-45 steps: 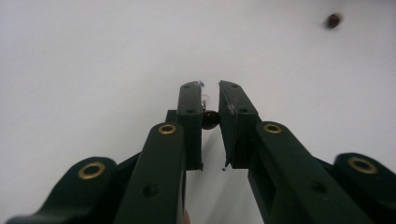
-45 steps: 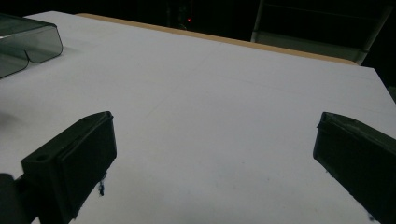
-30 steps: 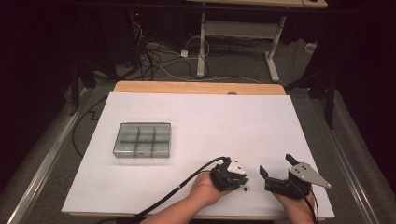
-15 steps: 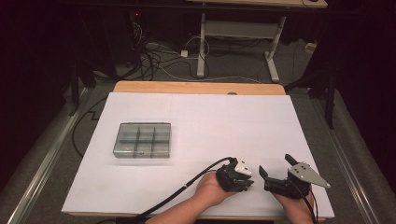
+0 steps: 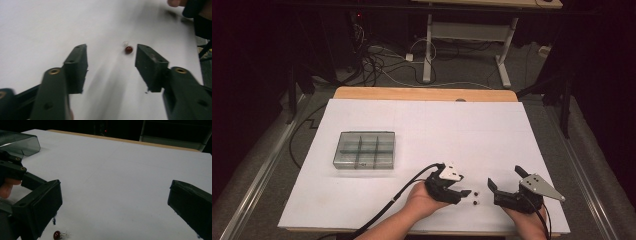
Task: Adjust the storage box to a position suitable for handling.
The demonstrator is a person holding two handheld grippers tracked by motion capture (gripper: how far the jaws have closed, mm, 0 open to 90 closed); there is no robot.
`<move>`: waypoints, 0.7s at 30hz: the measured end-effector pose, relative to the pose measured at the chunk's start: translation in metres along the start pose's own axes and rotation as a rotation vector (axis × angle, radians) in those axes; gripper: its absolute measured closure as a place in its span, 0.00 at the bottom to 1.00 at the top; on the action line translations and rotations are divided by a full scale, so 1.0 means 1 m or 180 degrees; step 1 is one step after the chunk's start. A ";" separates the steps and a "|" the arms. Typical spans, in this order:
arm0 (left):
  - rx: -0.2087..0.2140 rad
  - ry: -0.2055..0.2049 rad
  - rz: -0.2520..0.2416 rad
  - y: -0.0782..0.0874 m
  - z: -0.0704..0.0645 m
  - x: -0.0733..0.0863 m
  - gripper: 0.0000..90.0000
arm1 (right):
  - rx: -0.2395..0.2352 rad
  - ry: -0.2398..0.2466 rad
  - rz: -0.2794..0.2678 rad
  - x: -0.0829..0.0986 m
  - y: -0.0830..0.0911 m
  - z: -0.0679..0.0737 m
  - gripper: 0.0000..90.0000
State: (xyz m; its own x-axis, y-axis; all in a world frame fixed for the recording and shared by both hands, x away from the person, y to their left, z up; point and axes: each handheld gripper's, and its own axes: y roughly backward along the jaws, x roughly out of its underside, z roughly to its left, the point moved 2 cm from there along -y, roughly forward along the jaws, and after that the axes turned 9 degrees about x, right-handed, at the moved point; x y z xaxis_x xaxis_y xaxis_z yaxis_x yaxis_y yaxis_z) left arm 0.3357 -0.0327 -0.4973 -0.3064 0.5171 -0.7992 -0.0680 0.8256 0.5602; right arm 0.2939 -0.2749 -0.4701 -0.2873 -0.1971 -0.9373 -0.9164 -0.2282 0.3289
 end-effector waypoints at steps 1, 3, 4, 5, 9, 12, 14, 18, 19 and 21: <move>-0.0013 0.0031 -0.0013 0.004 0.002 0.003 0.40 | -0.0018 -0.0009 0.0014 0.000 -0.001 0.002 0.00; -0.0047 0.0046 -0.0047 0.012 0.004 0.009 0.35 | -0.0040 0.0013 0.0016 0.001 -0.002 0.004 0.00; -0.0076 0.0047 -0.0049 0.015 0.005 0.011 0.35 | -0.0040 0.0013 0.0016 0.001 -0.002 0.004 0.00; -0.0112 0.0051 -0.0050 0.020 0.006 0.015 0.28 | -0.0061 0.0021 0.0029 0.001 -0.002 0.006 0.00; -0.0215 0.0091 -0.0100 0.037 0.008 0.030 0.19 | -0.0111 0.0022 0.0049 0.002 -0.003 0.010 0.00; -0.0279 0.0155 -0.0112 0.048 0.009 0.040 0.06 | -0.0146 0.0023 0.0074 0.003 -0.005 0.013 0.00; -0.0333 0.0168 -0.0110 0.056 0.009 0.048 0.03 | -0.0174 0.0013 0.0087 0.004 -0.006 0.016 0.00; -0.0371 0.0225 -0.0171 0.072 0.009 0.059 0.00 | -0.0196 0.0047 0.0097 0.004 -0.006 0.021 0.00; -0.0382 0.0257 -0.0182 0.076 0.010 0.062 0.00 | -0.0209 0.0055 0.0097 0.004 -0.006 0.022 0.00; -0.0432 0.0290 -0.0234 0.086 0.012 0.070 0.00 | -0.0214 0.0089 0.0086 0.004 -0.006 0.025 0.00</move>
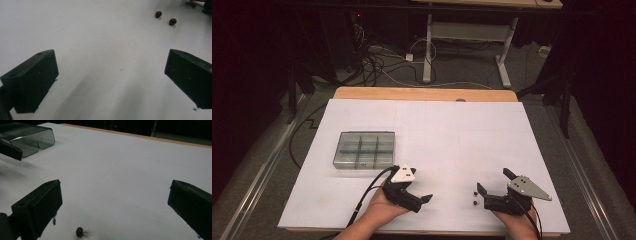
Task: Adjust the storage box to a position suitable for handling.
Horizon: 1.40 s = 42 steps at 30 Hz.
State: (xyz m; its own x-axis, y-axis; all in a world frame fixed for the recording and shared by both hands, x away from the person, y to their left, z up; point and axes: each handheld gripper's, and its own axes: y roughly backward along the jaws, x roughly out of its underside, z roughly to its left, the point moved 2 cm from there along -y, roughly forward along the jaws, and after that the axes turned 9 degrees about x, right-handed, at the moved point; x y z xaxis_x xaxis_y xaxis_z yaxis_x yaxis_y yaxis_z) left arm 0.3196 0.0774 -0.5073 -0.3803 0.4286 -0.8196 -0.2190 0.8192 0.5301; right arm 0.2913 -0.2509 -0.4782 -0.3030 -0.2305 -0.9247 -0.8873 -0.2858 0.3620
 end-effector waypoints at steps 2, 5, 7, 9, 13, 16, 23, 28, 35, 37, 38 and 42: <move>-0.0028 0.0030 -0.0047 0.010 0.003 0.005 0.00 | -0.0020 0.0019 -0.0015 -0.001 0.000 0.001 0.00; -0.0073 0.0026 -0.0099 0.025 0.004 0.012 0.00 | -0.0043 0.0023 -0.0011 -0.001 -0.003 0.004 0.00; -0.0143 0.0013 -0.0092 0.039 0.005 0.021 0.00 | -0.0081 0.0057 0.0000 -0.002 -0.004 0.006 0.00; -0.0187 0.0026 -0.0092 0.045 0.007 0.026 0.00 | -0.0079 0.0077 -0.0012 -0.003 -0.004 0.005 0.00; -0.0318 0.0104 -0.0139 0.066 0.014 0.042 0.00 | -0.0103 0.0083 0.0012 -0.007 -0.004 0.006 0.00; -0.0446 0.0219 -0.0175 0.083 0.021 0.055 0.00 | -0.0087 0.0082 0.0010 -0.005 -0.003 0.005 0.00; -0.0660 0.0265 -0.0236 0.107 0.028 0.072 0.00 | -0.0045 0.0111 -0.0035 -0.004 0.001 0.007 0.00; -0.0703 0.0295 -0.0266 0.112 0.029 0.076 0.00 | -0.0055 0.0167 -0.0013 -0.002 -0.001 0.010 0.00; -0.0851 0.0350 -0.0227 0.125 0.034 0.084 0.00 | -0.0061 0.0138 -0.0021 -0.003 -0.002 0.008 0.00; -0.0904 0.0383 -0.0220 0.131 0.037 0.087 0.00 | -0.0055 0.0122 -0.0021 -0.004 -0.003 0.007 0.00; -0.0937 0.0407 -0.0212 0.134 0.039 0.088 0.00 | -0.0055 0.0122 -0.0021 -0.004 -0.003 0.007 0.00; -0.1058 0.0485 -0.0209 0.148 0.045 0.093 0.00 | -0.0065 0.0094 -0.0021 -0.004 -0.004 0.007 0.00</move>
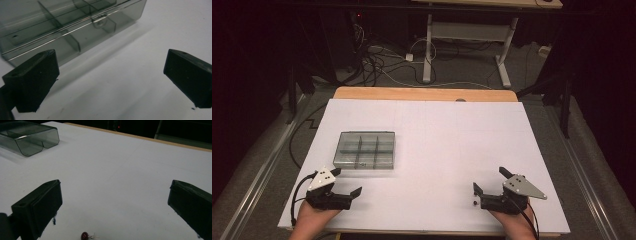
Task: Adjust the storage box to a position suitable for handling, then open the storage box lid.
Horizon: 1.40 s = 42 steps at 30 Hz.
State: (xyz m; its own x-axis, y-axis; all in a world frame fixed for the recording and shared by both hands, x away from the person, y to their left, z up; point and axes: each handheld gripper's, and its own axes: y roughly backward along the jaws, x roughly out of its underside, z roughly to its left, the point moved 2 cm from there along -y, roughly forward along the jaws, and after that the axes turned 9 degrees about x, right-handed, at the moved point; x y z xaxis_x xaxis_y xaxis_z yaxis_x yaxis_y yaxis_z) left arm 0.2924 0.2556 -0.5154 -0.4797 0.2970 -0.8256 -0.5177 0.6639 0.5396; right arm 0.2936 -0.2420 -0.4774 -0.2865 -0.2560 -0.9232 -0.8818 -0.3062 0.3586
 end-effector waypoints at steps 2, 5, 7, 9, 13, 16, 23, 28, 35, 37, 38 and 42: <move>-0.0031 0.0064 -0.0043 0.005 0.005 0.001 0.00 | 0.0005 -0.0001 -0.0002 0.000 0.000 -0.001 0.00; -0.0064 0.0090 -0.0057 0.008 0.010 0.002 0.00 | 0.0007 -0.0006 0.0007 0.001 0.001 -0.002 0.00; -0.0082 0.0109 -0.0077 0.010 0.013 0.003 0.00 | -0.0006 -0.0014 0.0014 0.002 0.002 -0.003 0.00; -0.0092 0.0136 -0.0094 0.012 0.015 0.005 0.01 | -0.0006 -0.0010 0.0014 0.002 0.001 -0.003 0.00; -0.0126 0.0176 -0.0145 0.017 0.017 0.005 0.01 | -0.0035 0.0003 0.0011 0.003 0.002 -0.003 0.00; -0.0150 0.0216 -0.0188 0.020 0.021 0.007 0.01 | -0.0038 0.0002 -0.0009 0.002 0.002 -0.004 0.00; -0.0257 0.0323 -0.0252 0.031 0.033 0.012 0.01 | -0.0027 0.0022 -0.0032 0.000 0.003 -0.006 0.00; -0.0307 0.0419 -0.0204 0.030 0.039 0.014 0.02 | -0.0028 0.0034 -0.0032 0.000 0.003 -0.004 0.00; -0.0272 0.0474 -0.0247 0.031 0.045 0.014 0.11 | -0.0016 0.0035 -0.0021 -0.002 0.000 -0.003 0.00; -0.0224 0.0456 -0.0294 0.031 0.046 0.013 0.14 | -0.0022 0.0039 -0.0012 -0.002 0.000 -0.003 0.00; -0.0224 0.0437 -0.0290 0.030 0.047 0.012 0.18 | -0.0021 0.0050 -0.0013 -0.002 -0.001 -0.003 0.00; -0.0261 0.0435 -0.0251 0.027 0.047 0.013 0.30 | -0.0022 0.0060 -0.0014 -0.002 0.000 -0.002 0.00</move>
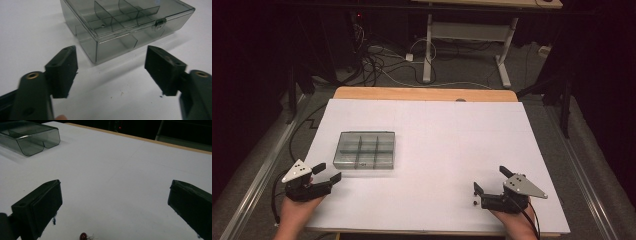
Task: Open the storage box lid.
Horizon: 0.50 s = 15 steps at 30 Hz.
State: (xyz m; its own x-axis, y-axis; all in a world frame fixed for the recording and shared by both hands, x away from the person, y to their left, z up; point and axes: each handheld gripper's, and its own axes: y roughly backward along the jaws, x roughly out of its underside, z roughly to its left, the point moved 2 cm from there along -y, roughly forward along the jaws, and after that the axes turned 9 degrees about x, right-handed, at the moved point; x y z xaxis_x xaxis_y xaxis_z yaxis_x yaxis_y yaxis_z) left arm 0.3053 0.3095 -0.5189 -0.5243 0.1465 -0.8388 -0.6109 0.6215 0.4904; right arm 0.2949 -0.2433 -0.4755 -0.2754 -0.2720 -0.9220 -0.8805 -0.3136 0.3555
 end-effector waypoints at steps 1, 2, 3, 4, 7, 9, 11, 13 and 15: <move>-0.0035 0.0009 0.0014 0.000 0.000 0.000 0.38 | -0.0007 0.0013 -0.0005 0.000 0.001 0.001 0.00; -0.0075 0.0025 0.0020 0.000 0.000 0.000 0.38 | -0.0007 0.0013 -0.0005 0.000 0.001 0.001 0.00; -0.0123 0.0027 0.0037 0.000 -0.001 0.001 0.42 | -0.0013 0.0013 -0.0008 0.000 0.002 0.001 0.00; -0.0172 0.0025 0.0058 0.000 -0.001 0.001 0.48 | -0.0010 0.0028 -0.0017 -0.001 0.002 0.002 0.00; -0.0345 0.0118 0.0100 0.000 0.002 0.003 0.57 | -0.0004 0.0039 -0.0030 -0.002 0.002 0.002 0.00; -0.0338 0.0173 0.0086 0.001 0.003 0.003 0.65 | -0.0032 0.0047 -0.0036 -0.002 0.002 0.003 0.00; -0.0355 0.0169 0.0062 0.001 0.003 0.004 0.72 | -0.0041 0.0068 -0.0029 -0.002 0.002 0.005 0.00; -0.0388 0.0154 0.0058 0.001 0.002 0.004 0.78 | -0.0055 0.0093 -0.0009 -0.001 0.001 0.007 0.00; -0.0370 0.0150 0.0090 0.000 0.002 0.004 0.84 | -0.0057 0.0100 -0.0009 -0.001 0.002 0.007 0.00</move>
State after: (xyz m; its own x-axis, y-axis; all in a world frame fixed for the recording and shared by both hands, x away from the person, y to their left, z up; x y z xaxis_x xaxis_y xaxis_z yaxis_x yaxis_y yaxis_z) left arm 0.3044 0.3117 -0.5225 -0.5678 0.1246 -0.8137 -0.6588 0.5238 0.5400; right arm 0.2909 -0.2376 -0.4753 -0.2604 -0.2993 -0.9179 -0.8741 -0.3306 0.3558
